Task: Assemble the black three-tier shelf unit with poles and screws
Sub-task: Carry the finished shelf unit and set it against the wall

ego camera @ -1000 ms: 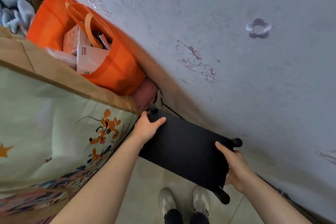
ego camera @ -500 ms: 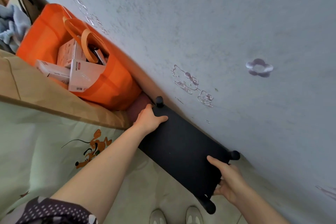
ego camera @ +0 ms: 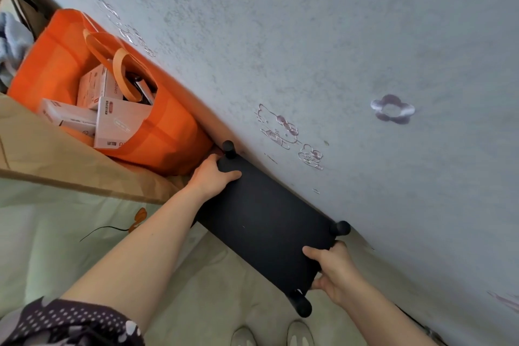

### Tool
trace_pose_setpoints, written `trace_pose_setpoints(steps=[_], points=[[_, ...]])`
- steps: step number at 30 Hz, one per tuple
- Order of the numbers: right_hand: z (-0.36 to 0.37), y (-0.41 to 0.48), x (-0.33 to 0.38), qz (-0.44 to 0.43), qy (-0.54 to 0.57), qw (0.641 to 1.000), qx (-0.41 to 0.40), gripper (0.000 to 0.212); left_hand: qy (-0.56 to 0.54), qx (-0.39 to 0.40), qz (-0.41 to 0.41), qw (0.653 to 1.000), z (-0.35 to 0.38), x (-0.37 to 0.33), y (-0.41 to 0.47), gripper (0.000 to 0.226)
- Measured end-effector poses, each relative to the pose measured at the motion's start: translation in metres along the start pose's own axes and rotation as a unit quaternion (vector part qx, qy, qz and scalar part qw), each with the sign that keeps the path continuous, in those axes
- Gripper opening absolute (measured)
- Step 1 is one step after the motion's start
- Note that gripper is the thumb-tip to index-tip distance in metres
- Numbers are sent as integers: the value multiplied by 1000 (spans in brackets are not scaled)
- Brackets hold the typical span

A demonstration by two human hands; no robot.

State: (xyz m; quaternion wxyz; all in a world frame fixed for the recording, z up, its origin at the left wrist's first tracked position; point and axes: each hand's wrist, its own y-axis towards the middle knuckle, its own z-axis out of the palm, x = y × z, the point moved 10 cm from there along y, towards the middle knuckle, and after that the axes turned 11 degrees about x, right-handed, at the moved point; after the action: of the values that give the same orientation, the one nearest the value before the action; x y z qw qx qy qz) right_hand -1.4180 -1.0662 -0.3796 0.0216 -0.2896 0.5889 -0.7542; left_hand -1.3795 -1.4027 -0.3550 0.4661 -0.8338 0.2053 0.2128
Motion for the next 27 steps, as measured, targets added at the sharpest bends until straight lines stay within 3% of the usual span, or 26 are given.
trace_pose_setpoints(steps=[8, 12, 16, 20, 22, 23, 25, 27], points=[[0, 10, -1, -4, -12, 1000, 19, 43, 8, 1, 14, 1000, -2, 11, -4, 60], [-5, 14, 0, -12, -23, 999, 18, 42, 124, -14, 1, 992, -3, 6, -18, 70], [-6, 17, 0, -20, -27, 999, 30, 43, 314, -86, 53, 944, -3, -11, -59, 61], [-10, 14, -2, -28, -12, 999, 35, 43, 292, -108, 86, 946, -8, 8, -94, 68], [-10, 13, -4, -26, 7, 999, 40, 42, 310, -133, 142, 931, -3, 8, -110, 70], [-10, 13, -4, -25, 14, 999, 42, 41, 334, -125, 184, 916, 8, 5, -118, 73], [-9, 12, -5, -25, 19, 998, 46, 35, 379, -32, 238, 894, 47, 13, -122, 84], [-9, 12, -5, -27, 19, 998, 44, 30, 401, 50, 226, 887, 74, 33, -115, 96]])
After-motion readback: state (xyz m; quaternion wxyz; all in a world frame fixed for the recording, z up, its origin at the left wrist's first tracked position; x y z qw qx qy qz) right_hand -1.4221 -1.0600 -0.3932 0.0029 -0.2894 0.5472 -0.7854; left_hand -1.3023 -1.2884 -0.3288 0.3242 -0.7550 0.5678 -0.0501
